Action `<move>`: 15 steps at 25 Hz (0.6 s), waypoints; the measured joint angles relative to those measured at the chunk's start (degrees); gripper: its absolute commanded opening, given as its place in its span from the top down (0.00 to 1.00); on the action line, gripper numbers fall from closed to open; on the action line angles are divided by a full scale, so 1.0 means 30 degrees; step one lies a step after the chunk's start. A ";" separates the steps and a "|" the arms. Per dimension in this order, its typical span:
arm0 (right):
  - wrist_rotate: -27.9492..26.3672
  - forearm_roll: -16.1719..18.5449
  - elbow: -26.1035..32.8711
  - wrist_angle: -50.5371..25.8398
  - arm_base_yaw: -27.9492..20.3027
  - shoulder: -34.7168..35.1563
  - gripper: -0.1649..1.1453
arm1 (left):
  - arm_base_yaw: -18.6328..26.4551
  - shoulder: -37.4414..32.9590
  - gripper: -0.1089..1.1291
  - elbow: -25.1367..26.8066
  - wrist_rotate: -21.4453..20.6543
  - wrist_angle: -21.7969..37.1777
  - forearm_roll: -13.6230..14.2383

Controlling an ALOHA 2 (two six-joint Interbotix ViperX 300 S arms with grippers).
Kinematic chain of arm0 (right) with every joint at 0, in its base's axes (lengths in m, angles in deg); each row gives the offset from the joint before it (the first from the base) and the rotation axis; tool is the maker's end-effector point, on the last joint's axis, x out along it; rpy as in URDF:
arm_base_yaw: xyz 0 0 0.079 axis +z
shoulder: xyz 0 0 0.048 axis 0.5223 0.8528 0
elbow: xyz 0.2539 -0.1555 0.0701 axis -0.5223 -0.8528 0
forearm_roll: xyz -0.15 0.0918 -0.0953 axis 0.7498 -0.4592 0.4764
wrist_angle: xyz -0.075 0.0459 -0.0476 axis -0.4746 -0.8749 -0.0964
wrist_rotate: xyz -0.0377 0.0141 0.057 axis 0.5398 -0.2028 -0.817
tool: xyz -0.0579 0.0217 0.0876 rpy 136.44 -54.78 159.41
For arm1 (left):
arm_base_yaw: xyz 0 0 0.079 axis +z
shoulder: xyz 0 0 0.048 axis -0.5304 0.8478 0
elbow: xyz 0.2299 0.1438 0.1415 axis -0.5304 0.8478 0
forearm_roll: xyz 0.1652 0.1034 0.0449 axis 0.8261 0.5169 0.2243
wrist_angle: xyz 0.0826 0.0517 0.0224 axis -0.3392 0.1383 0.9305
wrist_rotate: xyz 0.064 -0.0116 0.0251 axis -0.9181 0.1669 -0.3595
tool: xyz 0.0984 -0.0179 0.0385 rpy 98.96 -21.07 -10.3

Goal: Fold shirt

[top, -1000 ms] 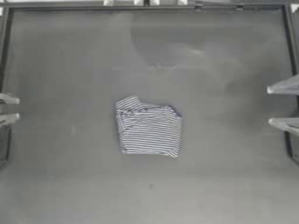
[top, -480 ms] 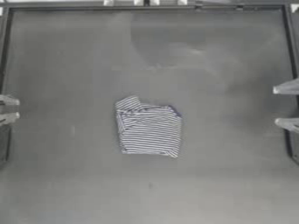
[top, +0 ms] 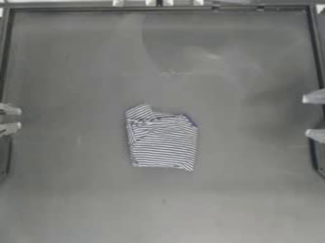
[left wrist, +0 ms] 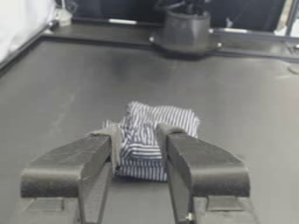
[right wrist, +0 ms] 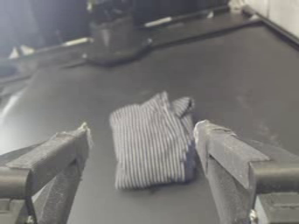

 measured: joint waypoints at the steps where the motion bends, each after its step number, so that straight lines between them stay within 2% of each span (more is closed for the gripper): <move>1: 0.0000 0.0000 -0.0029 -0.0059 0.0000 -0.0205 0.11 | -0.0029 -0.0029 0.32 -0.0029 0.0000 0.0000 0.0000; 7: 0.0000 -0.0117 -0.0264 -0.0469 0.0000 -0.1348 0.11 | 0.0000 0.0000 0.32 -0.0029 0.0000 0.0000 -0.0088; 15: 0.0000 -0.0176 -0.0352 -0.0703 -0.0029 -0.1377 0.11 | 0.0000 0.0000 0.33 -0.0469 -0.0088 0.0615 -0.0146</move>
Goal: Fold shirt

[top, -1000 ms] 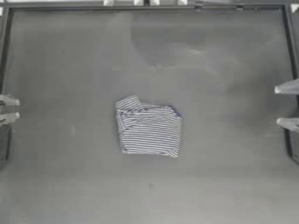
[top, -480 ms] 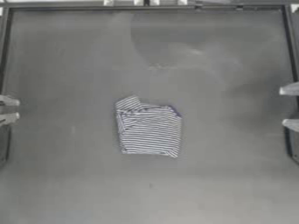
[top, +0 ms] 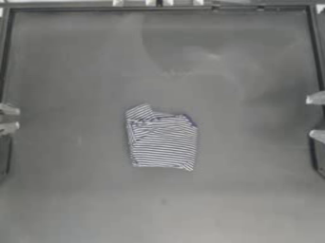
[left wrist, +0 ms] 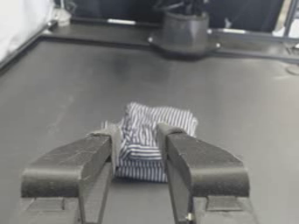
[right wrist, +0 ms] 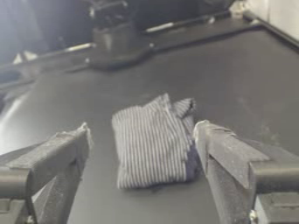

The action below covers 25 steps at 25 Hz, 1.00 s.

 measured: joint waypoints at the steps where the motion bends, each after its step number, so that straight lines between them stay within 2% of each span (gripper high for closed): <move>1: 0.0000 0.0000 0.0000 0.0000 0.0000 0.0029 0.11 | 0.0000 0.0000 0.33 -0.0059 0.0000 0.0117 0.0000; 25: 0.0029 0.0088 -0.0146 -0.0527 -0.0029 -0.0029 0.11 | 0.0000 -0.0088 0.35 0.0352 -0.0117 0.0234 0.0176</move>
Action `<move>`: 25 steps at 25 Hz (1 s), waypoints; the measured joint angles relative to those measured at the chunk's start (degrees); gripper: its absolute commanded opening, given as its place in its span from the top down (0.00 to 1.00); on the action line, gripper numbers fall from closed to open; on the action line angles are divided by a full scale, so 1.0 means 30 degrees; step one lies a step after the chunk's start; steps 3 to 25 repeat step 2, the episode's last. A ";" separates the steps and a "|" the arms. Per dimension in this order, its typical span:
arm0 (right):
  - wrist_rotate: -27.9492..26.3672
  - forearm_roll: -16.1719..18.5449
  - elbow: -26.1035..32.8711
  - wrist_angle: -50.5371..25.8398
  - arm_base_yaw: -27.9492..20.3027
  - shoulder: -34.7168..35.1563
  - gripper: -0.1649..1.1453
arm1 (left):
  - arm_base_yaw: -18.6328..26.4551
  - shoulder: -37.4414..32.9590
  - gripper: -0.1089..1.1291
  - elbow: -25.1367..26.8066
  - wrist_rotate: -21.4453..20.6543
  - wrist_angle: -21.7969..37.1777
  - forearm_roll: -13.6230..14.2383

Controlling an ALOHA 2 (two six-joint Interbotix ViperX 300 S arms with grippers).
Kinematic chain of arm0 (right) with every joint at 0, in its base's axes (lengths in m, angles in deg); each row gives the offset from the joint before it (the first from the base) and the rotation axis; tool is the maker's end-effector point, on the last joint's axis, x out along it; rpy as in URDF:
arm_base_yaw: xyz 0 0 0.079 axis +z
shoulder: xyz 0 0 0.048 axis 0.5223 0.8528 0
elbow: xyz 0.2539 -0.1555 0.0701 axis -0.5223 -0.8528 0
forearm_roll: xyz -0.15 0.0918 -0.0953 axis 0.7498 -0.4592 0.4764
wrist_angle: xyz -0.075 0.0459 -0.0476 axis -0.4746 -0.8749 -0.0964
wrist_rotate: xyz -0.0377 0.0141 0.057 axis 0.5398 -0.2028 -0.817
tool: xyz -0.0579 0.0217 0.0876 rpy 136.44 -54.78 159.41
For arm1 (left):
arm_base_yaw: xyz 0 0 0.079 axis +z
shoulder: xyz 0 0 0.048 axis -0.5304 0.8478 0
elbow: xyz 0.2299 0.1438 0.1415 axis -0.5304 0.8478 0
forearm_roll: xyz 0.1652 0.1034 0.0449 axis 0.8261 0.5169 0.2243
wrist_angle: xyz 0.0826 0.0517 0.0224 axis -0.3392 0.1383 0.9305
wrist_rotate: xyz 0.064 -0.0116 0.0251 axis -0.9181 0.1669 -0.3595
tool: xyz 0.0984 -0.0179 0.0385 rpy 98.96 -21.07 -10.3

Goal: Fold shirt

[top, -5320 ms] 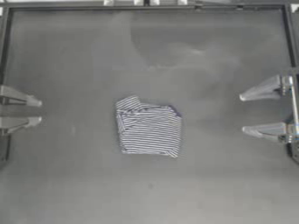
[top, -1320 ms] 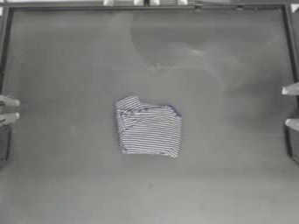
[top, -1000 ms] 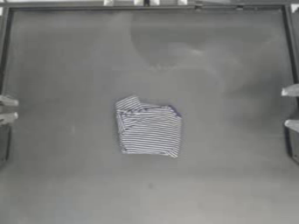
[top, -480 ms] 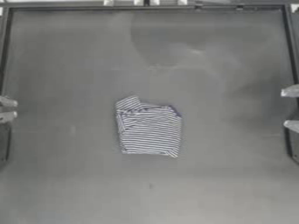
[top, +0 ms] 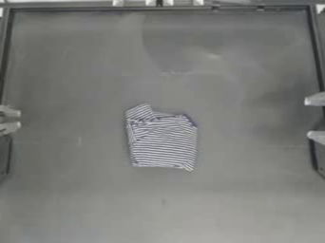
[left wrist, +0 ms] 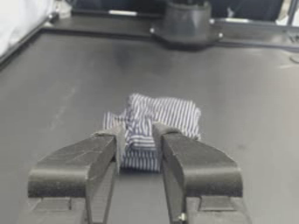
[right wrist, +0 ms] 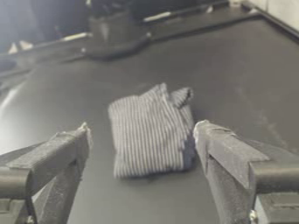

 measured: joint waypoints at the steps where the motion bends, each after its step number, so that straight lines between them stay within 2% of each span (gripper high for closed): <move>1: 0.0000 0.0000 0.0000 0.0000 0.0000 0.0000 0.11 | 0.0000 -0.0029 0.35 0.0059 -0.0029 0.0000 0.0000; 25: 0.0000 0.0000 0.0000 0.0000 0.0000 0.0000 0.11 | 0.0000 -0.0029 0.35 0.0117 -0.0029 0.0000 0.0000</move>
